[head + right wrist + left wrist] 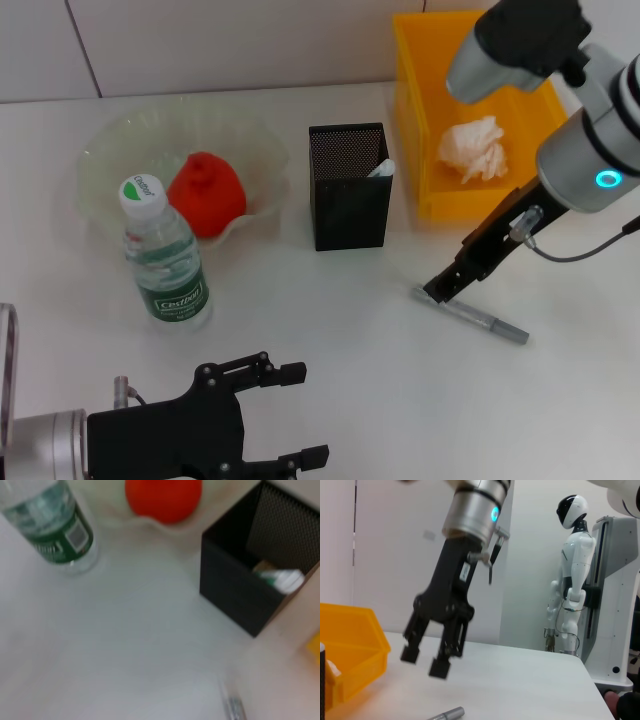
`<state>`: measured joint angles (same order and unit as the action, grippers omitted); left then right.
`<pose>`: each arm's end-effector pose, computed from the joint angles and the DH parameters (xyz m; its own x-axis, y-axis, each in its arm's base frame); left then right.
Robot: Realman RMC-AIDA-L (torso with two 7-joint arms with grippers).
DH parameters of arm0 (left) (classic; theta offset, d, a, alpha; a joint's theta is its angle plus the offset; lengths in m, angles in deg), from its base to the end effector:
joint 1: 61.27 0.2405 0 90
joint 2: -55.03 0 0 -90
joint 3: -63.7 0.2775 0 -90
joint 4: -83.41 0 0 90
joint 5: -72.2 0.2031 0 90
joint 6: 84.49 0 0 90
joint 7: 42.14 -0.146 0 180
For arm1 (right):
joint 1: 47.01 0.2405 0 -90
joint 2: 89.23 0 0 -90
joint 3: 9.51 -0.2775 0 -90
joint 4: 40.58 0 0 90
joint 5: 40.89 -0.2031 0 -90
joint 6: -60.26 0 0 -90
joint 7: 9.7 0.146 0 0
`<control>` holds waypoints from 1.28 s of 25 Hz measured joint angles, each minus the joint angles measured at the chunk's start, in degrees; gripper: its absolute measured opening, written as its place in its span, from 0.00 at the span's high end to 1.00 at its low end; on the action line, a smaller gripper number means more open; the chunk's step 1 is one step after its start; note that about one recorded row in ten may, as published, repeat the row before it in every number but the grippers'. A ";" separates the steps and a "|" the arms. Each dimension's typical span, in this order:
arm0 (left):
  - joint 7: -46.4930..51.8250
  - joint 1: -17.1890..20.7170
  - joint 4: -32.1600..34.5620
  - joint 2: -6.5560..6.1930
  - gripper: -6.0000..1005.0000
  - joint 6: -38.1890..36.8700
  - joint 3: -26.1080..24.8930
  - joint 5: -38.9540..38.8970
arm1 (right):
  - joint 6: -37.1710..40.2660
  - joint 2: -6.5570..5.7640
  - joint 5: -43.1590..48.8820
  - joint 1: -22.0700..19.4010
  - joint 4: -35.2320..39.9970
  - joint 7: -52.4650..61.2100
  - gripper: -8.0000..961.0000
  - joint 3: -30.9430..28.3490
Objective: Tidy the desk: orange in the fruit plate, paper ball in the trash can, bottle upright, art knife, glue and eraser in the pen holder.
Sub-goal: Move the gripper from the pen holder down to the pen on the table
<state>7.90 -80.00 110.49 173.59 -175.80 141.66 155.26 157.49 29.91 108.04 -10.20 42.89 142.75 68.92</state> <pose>-0.2748 0.2352 -0.0783 0.7926 0.1038 0.6009 0.1543 -0.9875 -0.0330 0.1712 0.3542 0.0008 0.7102 -0.6714 0.2118 -0.5527 -0.7181 -0.4230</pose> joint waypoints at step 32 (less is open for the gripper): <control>-0.03 0.20 -0.09 0.00 0.22 -0.18 0.08 -0.01 | -10.15 0.15 5.52 6.85 -19.58 -6.22 0.25 5.35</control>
<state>7.87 -79.80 110.39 173.59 -175.98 141.74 155.25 147.34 30.05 113.56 -3.35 23.31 136.54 74.28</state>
